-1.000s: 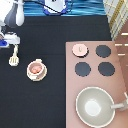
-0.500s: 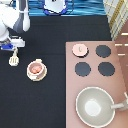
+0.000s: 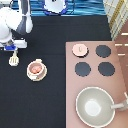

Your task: Take the lid off the pot, put the pot on the plate, and use the tool to push the pot to the front of the table.

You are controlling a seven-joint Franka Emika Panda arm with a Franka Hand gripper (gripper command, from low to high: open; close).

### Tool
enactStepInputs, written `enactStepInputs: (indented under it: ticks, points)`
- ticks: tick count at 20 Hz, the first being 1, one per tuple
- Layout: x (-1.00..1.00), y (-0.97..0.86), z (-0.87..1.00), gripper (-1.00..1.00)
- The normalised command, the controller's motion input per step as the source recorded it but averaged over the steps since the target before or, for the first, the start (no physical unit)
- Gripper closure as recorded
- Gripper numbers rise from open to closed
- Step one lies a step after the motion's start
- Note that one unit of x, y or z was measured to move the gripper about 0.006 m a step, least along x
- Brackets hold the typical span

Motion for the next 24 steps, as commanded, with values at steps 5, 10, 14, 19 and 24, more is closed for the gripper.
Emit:
enactStepInputs:
  ticks: [5, 10, 14, 19, 24]
  points:
    - [-0.32, -0.02, -0.2, 1.0]
    - [-0.35, -0.07, -0.08, 1.0]
    - [-0.34, -0.05, 0.23, 1.0]
    - [-0.24, -0.07, 0.55, -1.0]
    - [-0.3, -0.14, 0.48, -1.0]
